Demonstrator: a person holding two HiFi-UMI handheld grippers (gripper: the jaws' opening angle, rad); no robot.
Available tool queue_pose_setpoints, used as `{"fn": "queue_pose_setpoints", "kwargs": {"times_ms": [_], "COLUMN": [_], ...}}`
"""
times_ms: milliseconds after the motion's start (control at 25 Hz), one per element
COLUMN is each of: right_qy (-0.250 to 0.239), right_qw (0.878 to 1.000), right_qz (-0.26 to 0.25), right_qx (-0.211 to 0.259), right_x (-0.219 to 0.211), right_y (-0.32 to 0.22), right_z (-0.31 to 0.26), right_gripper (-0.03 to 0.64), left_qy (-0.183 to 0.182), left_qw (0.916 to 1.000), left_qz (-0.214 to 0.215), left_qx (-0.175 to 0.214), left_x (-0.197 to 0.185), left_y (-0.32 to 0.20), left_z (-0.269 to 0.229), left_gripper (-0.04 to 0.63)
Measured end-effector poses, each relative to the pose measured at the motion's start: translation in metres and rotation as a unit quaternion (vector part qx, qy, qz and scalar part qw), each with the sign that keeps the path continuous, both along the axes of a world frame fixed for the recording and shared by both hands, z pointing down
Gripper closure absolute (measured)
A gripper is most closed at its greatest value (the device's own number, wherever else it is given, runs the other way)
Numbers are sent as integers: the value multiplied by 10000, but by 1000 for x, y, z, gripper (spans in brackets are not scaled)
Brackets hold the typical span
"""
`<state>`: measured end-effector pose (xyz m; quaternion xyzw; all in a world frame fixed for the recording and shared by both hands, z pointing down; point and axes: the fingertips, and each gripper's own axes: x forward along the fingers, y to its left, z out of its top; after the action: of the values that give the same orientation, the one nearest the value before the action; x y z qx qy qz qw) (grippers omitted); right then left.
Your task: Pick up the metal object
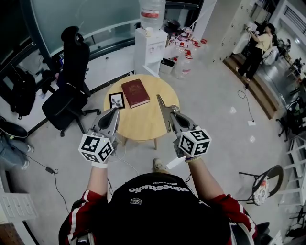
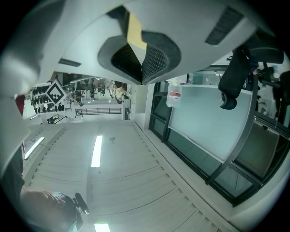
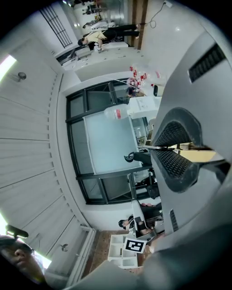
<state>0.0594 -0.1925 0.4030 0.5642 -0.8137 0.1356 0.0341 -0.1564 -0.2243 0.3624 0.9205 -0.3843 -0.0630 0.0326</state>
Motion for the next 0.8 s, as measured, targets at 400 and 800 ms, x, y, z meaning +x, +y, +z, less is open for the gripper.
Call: {"fn": "queue_pose_setpoints", "kwargs": {"times_ms": [400,800], "right_qy": [30,93], "right_qw": [9992,9982], "right_qz": [128,215], "right_qx": [389,547], "right_x": [2,0], "right_y": [12,15], "right_z": [-33,-42], "right_gripper": [574,574], "left_qy": [66,130], "left_qw": [9999,9998], "left_qz": [56,25], "left_qx": [104,152], "left_x": [1,-3], "left_y": [6,13], "left_z": [-11,-18], "left_gripper": [578,578]}}
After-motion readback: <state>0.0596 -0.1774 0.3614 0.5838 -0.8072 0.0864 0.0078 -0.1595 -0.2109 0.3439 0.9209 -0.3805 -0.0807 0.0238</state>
